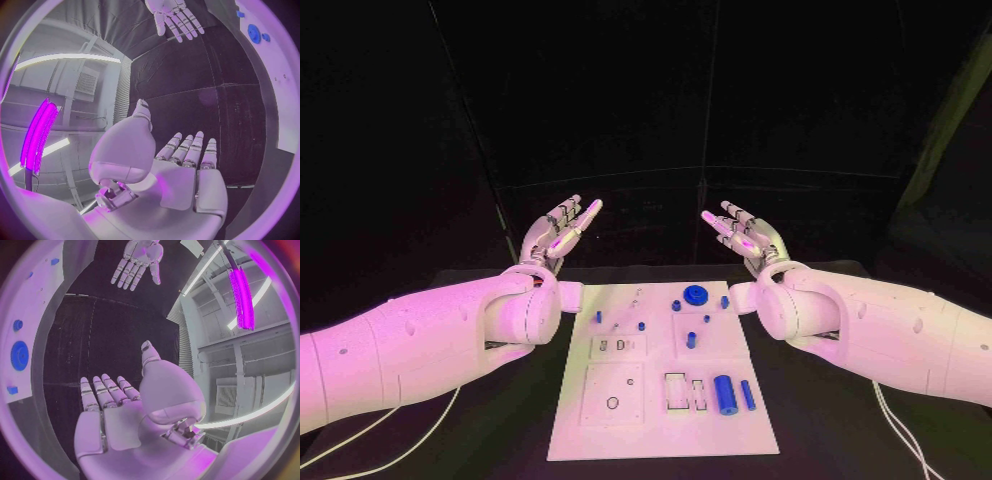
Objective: Assemble the parts on the task board
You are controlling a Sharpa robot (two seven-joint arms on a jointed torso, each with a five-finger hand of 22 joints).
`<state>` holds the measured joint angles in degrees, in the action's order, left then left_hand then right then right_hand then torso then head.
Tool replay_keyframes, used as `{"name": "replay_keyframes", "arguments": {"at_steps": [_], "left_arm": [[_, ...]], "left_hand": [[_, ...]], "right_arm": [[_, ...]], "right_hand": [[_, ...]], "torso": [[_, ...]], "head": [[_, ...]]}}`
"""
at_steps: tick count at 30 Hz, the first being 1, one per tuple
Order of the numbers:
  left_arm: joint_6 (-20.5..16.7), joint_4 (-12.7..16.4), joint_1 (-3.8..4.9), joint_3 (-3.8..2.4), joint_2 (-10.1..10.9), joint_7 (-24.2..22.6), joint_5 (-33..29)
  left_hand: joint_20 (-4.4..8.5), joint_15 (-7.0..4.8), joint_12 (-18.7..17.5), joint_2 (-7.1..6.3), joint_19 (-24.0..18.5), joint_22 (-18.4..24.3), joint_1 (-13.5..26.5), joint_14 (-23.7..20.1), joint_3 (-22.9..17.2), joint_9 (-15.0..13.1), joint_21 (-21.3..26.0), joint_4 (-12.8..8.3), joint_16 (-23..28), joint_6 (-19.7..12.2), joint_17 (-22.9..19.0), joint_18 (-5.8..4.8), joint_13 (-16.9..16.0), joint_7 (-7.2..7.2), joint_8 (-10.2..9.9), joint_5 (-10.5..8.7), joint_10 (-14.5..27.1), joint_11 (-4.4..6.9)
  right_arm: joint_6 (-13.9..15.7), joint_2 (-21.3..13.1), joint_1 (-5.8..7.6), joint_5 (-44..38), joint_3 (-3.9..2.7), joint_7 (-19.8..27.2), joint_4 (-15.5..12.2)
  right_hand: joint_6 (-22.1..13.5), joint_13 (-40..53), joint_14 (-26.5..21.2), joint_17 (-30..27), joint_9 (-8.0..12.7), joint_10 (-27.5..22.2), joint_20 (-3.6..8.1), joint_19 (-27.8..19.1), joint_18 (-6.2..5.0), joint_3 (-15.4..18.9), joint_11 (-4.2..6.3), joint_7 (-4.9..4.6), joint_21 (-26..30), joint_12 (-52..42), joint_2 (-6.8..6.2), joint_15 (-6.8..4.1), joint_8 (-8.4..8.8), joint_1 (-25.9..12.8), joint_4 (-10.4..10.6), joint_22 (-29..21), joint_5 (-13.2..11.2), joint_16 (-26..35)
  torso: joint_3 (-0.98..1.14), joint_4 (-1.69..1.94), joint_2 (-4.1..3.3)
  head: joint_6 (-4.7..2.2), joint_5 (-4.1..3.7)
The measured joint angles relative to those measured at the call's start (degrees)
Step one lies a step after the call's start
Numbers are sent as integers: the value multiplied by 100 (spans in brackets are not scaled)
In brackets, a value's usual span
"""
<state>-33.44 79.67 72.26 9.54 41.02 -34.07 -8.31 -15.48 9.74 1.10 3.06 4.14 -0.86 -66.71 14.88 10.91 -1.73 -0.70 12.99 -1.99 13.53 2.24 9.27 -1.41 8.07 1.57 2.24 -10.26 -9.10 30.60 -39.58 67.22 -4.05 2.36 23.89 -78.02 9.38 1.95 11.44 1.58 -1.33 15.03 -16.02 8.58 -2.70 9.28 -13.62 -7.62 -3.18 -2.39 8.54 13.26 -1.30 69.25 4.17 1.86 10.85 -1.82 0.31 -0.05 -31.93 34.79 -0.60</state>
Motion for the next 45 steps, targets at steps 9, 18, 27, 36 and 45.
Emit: {"name": "replay_keyframes", "arguments": {"at_steps": [9,18,27,36,45], "left_arm": [[362,-82,39,26,-12,-188,-224],[685,4,38,29,244,-186,-305],[936,440,45,30,561,-136,-220],[1144,1080,86,31,944,-62,-43],[1192,1495,156,29,1126,-16,55]], "left_hand": [[-132,223,94,-102,187,-55,-513,817,-92,-44,-78,-13,-233,322,135,8,-54,11,63,21,-417,-311],[-116,254,686,-34,2837,-594,-1219,2926,-512,-224,-1110,-433,-954,1751,418,-134,-296,114,425,21,-2939,-499],[-69,13,796,62,3946,-689,-1525,3730,-723,-328,-1455,-788,-1106,3153,436,8,-263,326,689,20,-3893,-324],[-22,-42,796,61,4175,-650,-1527,3951,-761,-305,-1472,-890,-1106,3388,405,6,-247,399,716,20,-4125,-276],[-5,-41,796,61,4191,-629,-1527,3950,-786,-288,-1472,-947,-1105,3388,389,5,-241,400,716,20,-4144,-296]], "right_arm": [[-737,104,148,-452,46,-272,327],[-743,-61,168,-2752,41,-540,643],[-851,-147,275,-4855,41,-1132,592],[-885,-78,311,-6774,39,-1823,376],[-870,8,319,-8023,33,-2466,197]], "right_hand": [[1302,130,1735,159,-151,1633,-56,1470,-380,-95,-55,-86,-776,-484,0,0,-309,733,-398,326,-93,-536],[3263,155,3927,237,-273,3408,115,3229,-652,-252,252,-317,-1670,-796,-53,-407,-685,1249,-966,637,-138,-1022],[4314,164,5550,407,-272,4611,530,4330,-668,-345,577,-373,-2522,-796,-90,-869,-752,1422,-1406,997,-113,-1346],[4896,179,6813,910,-256,5473,947,4854,-668,-478,852,-175,-3752,-635,-132,-1252,-663,1438,-1789,1691,-32,-1951],[4984,212,7222,2259,-244,5454,1059,5374,-667,-570,922,-126,-5314,-225,-194,-1399,-267,875,-2055,2843,4,-3743]], "torso": [[0,1,-2],[-9,6,-37],[1,5,-190],[-2,63,-447],[-38,108,-726]], "head": [[12,3],[58,14],[27,-36],[-101,-4],[-136,-9]]}}
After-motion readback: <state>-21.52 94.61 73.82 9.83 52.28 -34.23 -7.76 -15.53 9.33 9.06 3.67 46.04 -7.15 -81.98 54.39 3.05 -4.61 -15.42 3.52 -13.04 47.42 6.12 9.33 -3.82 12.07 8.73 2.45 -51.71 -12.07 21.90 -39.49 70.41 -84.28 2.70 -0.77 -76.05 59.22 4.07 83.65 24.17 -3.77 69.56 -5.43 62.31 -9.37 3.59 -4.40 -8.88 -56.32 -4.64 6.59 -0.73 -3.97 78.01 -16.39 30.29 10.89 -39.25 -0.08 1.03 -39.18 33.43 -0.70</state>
